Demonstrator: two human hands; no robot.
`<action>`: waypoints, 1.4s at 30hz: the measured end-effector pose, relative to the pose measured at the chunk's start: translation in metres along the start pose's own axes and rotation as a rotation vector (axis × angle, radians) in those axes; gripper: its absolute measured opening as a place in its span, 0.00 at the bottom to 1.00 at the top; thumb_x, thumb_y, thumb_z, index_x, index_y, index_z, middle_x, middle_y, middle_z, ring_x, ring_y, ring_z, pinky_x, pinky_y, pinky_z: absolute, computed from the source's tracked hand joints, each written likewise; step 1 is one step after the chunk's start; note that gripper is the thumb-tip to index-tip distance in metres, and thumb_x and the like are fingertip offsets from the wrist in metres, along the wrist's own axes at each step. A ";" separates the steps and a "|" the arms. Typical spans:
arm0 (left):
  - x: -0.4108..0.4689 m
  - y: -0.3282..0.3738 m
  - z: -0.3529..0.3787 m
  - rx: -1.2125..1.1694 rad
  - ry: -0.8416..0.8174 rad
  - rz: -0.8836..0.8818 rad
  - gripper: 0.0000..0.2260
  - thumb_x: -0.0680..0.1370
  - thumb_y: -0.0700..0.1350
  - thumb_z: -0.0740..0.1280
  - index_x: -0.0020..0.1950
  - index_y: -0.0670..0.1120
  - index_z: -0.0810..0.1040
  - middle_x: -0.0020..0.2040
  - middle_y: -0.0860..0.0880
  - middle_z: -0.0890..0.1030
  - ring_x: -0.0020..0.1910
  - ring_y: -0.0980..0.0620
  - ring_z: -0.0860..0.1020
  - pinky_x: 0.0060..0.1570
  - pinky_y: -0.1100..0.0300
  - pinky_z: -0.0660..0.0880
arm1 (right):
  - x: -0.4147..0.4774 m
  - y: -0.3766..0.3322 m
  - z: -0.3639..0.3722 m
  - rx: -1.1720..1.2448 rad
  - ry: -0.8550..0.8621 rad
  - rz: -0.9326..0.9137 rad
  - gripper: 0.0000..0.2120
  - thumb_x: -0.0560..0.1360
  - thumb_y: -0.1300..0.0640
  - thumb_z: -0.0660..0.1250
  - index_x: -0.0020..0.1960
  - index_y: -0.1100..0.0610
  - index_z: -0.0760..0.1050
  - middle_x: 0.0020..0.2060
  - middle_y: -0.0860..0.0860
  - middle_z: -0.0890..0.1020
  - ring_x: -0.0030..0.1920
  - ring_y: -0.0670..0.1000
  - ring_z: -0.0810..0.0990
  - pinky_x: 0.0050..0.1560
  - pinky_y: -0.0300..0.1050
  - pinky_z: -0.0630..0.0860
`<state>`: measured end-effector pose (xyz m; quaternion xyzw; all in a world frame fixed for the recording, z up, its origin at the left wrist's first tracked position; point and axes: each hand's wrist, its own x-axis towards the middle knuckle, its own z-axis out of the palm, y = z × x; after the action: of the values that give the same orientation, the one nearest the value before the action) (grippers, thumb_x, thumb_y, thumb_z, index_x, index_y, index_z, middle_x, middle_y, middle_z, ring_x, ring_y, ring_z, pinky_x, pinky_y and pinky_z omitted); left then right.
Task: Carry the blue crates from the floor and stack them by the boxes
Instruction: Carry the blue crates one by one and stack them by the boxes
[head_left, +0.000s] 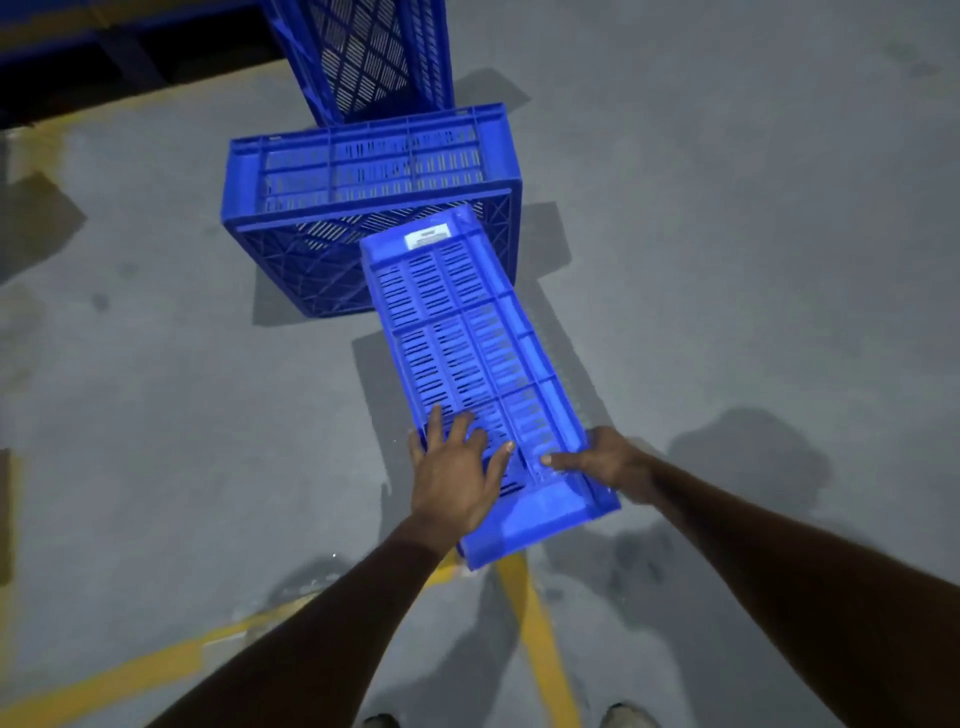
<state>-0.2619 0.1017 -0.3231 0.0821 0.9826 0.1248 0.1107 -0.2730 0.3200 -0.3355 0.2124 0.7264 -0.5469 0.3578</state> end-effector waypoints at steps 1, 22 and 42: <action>-0.002 -0.001 -0.006 -0.016 -0.041 -0.015 0.27 0.80 0.64 0.46 0.53 0.49 0.79 0.69 0.51 0.72 0.75 0.39 0.57 0.69 0.37 0.57 | -0.009 0.008 0.013 0.060 0.040 -0.014 0.19 0.66 0.56 0.80 0.54 0.63 0.83 0.40 0.52 0.87 0.40 0.50 0.86 0.46 0.48 0.83; -0.090 0.036 -0.352 0.144 -0.390 0.588 0.47 0.68 0.59 0.75 0.79 0.49 0.54 0.75 0.42 0.64 0.74 0.41 0.63 0.70 0.43 0.63 | -0.415 -0.255 0.007 -1.279 0.220 -0.077 0.24 0.74 0.49 0.68 0.70 0.46 0.70 0.63 0.55 0.78 0.63 0.59 0.78 0.61 0.53 0.75; -0.094 0.135 -0.688 0.013 -0.401 0.646 0.14 0.67 0.47 0.79 0.44 0.41 0.80 0.38 0.47 0.84 0.35 0.53 0.78 0.34 0.63 0.72 | -0.600 -0.478 -0.045 -1.194 0.459 -0.126 0.31 0.60 0.37 0.80 0.55 0.55 0.80 0.52 0.54 0.84 0.53 0.57 0.81 0.48 0.47 0.77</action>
<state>-0.3174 0.0571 0.3812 0.4114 0.8655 0.1285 0.2552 -0.2281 0.2633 0.4299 0.0453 0.9751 -0.0091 0.2170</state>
